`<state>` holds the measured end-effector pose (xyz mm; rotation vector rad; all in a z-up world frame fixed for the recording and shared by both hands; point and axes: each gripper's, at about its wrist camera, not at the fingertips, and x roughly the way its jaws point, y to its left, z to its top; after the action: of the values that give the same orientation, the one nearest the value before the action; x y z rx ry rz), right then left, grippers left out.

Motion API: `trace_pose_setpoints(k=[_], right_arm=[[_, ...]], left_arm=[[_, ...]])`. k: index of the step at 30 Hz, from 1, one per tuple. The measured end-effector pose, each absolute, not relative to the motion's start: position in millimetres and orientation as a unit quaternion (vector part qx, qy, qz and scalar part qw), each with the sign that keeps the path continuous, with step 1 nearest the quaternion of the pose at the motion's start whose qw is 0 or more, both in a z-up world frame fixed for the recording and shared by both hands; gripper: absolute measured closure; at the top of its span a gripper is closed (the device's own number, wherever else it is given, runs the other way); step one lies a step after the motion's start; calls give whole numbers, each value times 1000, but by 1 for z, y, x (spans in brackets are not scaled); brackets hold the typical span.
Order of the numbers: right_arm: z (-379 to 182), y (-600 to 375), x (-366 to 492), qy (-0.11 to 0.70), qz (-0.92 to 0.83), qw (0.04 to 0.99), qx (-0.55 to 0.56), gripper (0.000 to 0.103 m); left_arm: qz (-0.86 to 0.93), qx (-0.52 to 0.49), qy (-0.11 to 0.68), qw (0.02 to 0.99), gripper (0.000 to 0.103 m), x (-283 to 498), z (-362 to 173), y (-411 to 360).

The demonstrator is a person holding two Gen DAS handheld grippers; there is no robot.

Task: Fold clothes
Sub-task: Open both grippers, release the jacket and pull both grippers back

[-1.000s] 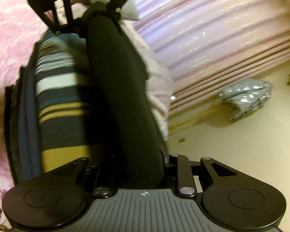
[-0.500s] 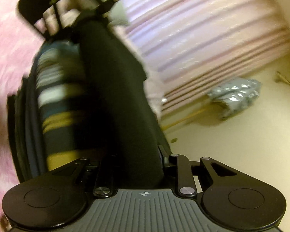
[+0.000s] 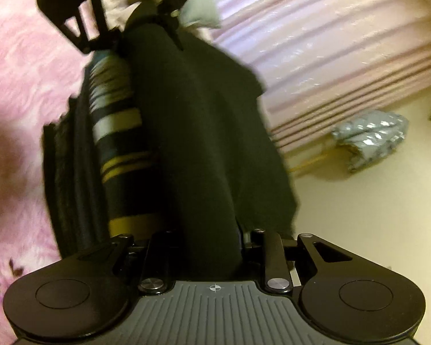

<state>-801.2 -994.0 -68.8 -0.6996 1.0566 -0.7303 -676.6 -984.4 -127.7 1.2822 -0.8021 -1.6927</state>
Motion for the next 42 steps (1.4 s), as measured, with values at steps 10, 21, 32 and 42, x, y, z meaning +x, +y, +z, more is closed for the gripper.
trace_pose_setpoints(k=[10,21,32,42], right_arm=[[-78,-1006,-788,478,-345,740,-323,73],[-8,-995,-796,439,-376,806,-131,36],[-14,-1084,-857,291,-448,809,246,53],[-34,-1069,-865,292,-445,821,206,53]], left_arm=[[-675,504,-320,433,68,-669,-145,-987],[-702,510,-272,416,57,-656,-114,-1003],[-761,448,-147,445,58,-624,-48,-972],[-778,410,26,475,58,-618,-14,-1026]])
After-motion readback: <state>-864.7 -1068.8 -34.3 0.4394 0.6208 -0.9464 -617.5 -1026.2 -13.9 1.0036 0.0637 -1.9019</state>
